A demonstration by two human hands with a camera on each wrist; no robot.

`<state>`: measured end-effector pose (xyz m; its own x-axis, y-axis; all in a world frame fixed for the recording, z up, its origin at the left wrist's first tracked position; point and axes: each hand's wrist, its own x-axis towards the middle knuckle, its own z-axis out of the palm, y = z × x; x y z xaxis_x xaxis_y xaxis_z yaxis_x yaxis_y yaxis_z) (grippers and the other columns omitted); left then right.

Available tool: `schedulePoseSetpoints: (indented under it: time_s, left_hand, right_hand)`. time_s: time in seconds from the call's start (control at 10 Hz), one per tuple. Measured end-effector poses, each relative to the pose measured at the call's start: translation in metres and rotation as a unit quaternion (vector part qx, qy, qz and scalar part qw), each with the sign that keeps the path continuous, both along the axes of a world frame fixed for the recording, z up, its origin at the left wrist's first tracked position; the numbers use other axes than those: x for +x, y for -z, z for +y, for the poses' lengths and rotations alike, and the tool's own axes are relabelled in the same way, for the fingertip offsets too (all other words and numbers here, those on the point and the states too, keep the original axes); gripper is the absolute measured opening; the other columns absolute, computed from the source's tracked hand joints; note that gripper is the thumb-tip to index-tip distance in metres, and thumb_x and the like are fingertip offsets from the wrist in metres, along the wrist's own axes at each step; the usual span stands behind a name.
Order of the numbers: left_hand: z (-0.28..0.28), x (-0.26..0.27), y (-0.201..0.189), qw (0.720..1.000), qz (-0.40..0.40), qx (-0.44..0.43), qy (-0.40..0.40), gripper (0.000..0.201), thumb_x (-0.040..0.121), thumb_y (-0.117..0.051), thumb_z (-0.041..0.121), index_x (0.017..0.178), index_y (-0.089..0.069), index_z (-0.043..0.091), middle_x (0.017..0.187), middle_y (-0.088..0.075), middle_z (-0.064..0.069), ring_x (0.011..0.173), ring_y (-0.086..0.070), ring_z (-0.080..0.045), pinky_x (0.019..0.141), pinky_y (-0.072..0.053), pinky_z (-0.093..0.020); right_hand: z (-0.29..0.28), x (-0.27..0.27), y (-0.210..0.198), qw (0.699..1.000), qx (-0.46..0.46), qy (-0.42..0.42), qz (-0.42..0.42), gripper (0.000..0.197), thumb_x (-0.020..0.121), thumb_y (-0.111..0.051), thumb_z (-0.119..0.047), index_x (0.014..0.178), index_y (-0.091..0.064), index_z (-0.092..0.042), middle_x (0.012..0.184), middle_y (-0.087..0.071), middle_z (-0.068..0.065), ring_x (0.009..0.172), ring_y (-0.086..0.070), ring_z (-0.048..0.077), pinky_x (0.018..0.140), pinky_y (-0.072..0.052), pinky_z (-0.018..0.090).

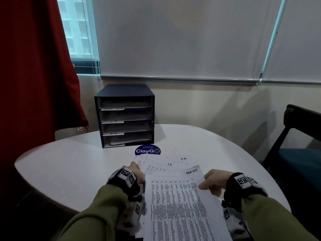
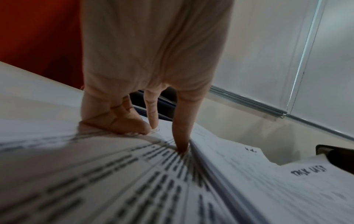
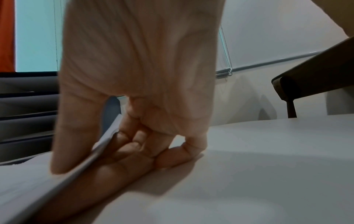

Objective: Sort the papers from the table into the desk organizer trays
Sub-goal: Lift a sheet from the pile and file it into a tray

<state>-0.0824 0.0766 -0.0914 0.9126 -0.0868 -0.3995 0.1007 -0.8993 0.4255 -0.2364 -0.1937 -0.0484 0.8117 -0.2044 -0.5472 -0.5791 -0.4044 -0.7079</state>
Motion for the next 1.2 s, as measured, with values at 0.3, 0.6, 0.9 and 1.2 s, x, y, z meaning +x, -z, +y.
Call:
schedulePoseSetpoints:
  time_s: [0.3,0.6,0.9,1.2]
  left_hand:
    - [0.012,-0.020,-0.037,0.941,0.189,-0.279,-0.024,0.076,0.083,-0.027,0.077,0.086,-0.058,0.007,0.076,-0.056,-0.006,0.064,-0.051,-0.018,0.060,-0.039,-0.023]
    - [0.059,0.004,-0.020,0.997,0.042,-0.011,0.063,0.048,0.074,-0.065,0.016,0.120,-0.056,0.005,0.122,-0.060,-0.013,0.116,-0.059,-0.030,0.094,-0.050,-0.037]
    - [0.089,0.019,0.005,1.000,0.014,-0.010,0.011,0.046,0.090,-0.058,0.019,0.131,-0.051,0.000,0.133,-0.056,-0.018,0.122,-0.055,-0.031,0.082,-0.051,-0.028]
    - [0.093,0.009,-0.005,0.985,0.078,-0.148,0.028,0.031,0.093,-0.049,0.000,0.123,-0.053,0.000,0.115,-0.061,-0.020,0.092,-0.054,-0.026,0.069,-0.043,-0.029]
  right_hand:
    - [-0.005,0.008,-0.014,0.998,0.014,0.039,-0.049,0.013,0.090,-0.064,-0.025,0.092,-0.070,-0.014,0.073,-0.068,-0.004,0.060,-0.058,0.009,0.056,-0.042,0.021]
    - [0.039,0.036,-0.010,0.997,-0.068,0.029,-0.028,0.013,0.091,-0.060,-0.017,0.083,-0.056,-0.007,0.071,-0.054,0.005,0.053,-0.052,0.015,0.039,-0.040,0.013]
    - [0.025,0.049,0.008,0.994,-0.078,0.079,-0.024,0.031,0.079,-0.074,-0.014,0.069,-0.045,-0.019,0.077,-0.048,-0.001,0.064,-0.048,0.012,0.059,-0.047,0.026]
    - [0.031,0.056,0.016,0.980,-0.185,0.071,-0.016,0.015,0.079,-0.061,-0.001,0.070,-0.052,-0.009,0.074,-0.055,0.004,0.095,-0.064,0.022,0.057,-0.047,0.023]
